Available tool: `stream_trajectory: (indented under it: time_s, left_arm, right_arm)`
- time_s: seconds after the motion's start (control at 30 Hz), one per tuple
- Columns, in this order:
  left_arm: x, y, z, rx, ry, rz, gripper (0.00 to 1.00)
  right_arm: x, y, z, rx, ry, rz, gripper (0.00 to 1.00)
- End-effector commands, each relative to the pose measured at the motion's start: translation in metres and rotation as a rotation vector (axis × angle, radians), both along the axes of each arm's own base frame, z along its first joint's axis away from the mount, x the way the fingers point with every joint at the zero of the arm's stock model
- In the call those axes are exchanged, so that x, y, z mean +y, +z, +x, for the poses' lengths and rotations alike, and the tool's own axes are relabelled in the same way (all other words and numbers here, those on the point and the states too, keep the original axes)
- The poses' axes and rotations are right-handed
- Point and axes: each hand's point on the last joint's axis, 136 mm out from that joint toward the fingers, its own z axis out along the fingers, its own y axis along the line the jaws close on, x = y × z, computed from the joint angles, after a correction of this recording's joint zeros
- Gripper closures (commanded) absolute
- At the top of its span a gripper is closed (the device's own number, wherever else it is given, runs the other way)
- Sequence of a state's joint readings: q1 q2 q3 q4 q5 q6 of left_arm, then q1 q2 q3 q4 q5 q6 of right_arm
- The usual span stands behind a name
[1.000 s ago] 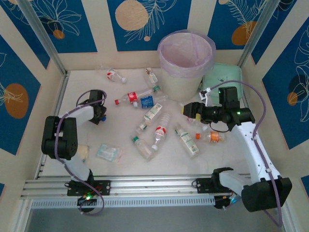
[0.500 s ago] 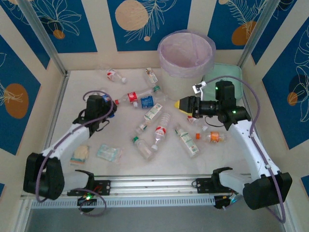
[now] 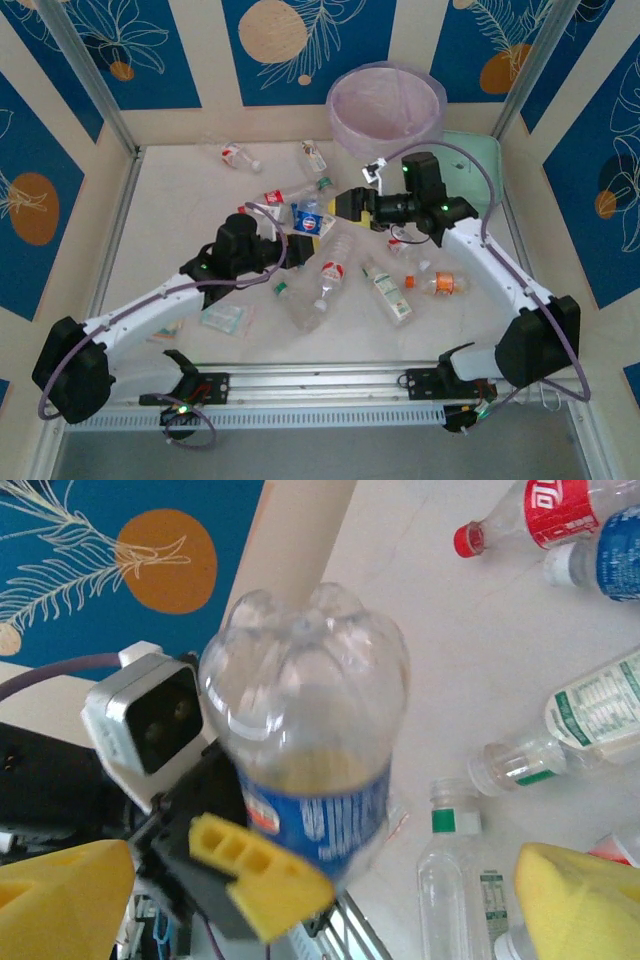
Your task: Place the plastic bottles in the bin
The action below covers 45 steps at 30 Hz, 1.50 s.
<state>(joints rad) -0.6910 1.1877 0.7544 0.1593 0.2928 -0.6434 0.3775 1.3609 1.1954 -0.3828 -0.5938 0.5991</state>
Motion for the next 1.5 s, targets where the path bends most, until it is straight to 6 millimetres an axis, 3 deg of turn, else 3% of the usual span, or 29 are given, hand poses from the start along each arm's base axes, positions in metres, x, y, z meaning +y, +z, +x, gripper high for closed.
stream_trajectory:
  time_s: [0.0,0.27,0.47,0.57,0.7,0.77,0.83,0.9,1.0,1.1,1.23,1.3,1.47]
  left_arm:
    - [-0.02,0.017,-0.006,-0.059,-0.102,-0.022,0.69]
    - [-0.041,0.014,-0.007,-0.051,-0.158,-0.017,0.69]
    - [-0.04,0.009,0.001,-0.049,-0.134,0.033,0.63]
    - [-0.038,0.012,0.004,-0.048,-0.107,0.024,0.59]
    - [-0.027,0.008,0.005,-0.031,-0.046,0.021,0.22]
    - [-0.016,0.002,0.003,-0.019,-0.001,0.029,0.04]
    - [-0.004,-0.008,0.0,-0.007,0.039,0.06,0.01]
    - [0.011,-0.022,-0.002,0.021,0.091,0.114,0.01]
    - [0.034,-0.045,-0.005,0.092,0.182,0.204,0.03]
    - [0.052,-0.067,-0.009,0.153,0.253,0.283,0.05]
    - [0.068,-0.078,-0.014,0.199,0.325,0.34,0.07]
    - [0.07,-0.079,-0.017,0.197,0.323,0.354,0.07]
    - [0.075,-0.073,-0.024,0.192,0.315,0.393,0.08]
  right_arm:
    - [0.003,0.0,0.012,-0.046,-0.009,-0.053,0.03]
    - [0.027,-0.012,0.017,-0.023,0.041,-0.035,0.19]
    - [0.019,-0.009,0.024,-0.035,-0.01,-0.06,0.5]
    - [0.01,-0.002,0.024,-0.055,-0.052,-0.092,0.54]
    - [-0.012,0.027,0.031,-0.159,-0.118,-0.165,0.56]
    - [-0.031,0.054,0.038,-0.257,-0.186,-0.229,0.57]
    - [-0.051,0.082,0.045,-0.357,-0.259,-0.277,0.62]
    - [-0.069,0.11,0.052,-0.451,-0.319,-0.297,0.8]
    - [-0.1,0.149,0.077,-0.565,-0.457,-0.305,1.0]
    - [-0.128,0.173,0.108,-0.635,-0.596,-0.308,1.0]
    - [-0.15,0.186,0.153,-0.683,-0.735,-0.364,1.0]
    - [-0.154,0.182,0.178,-0.691,-0.759,-0.406,1.0]
    - [-0.141,0.136,0.236,-0.54,-0.661,-0.528,1.0]
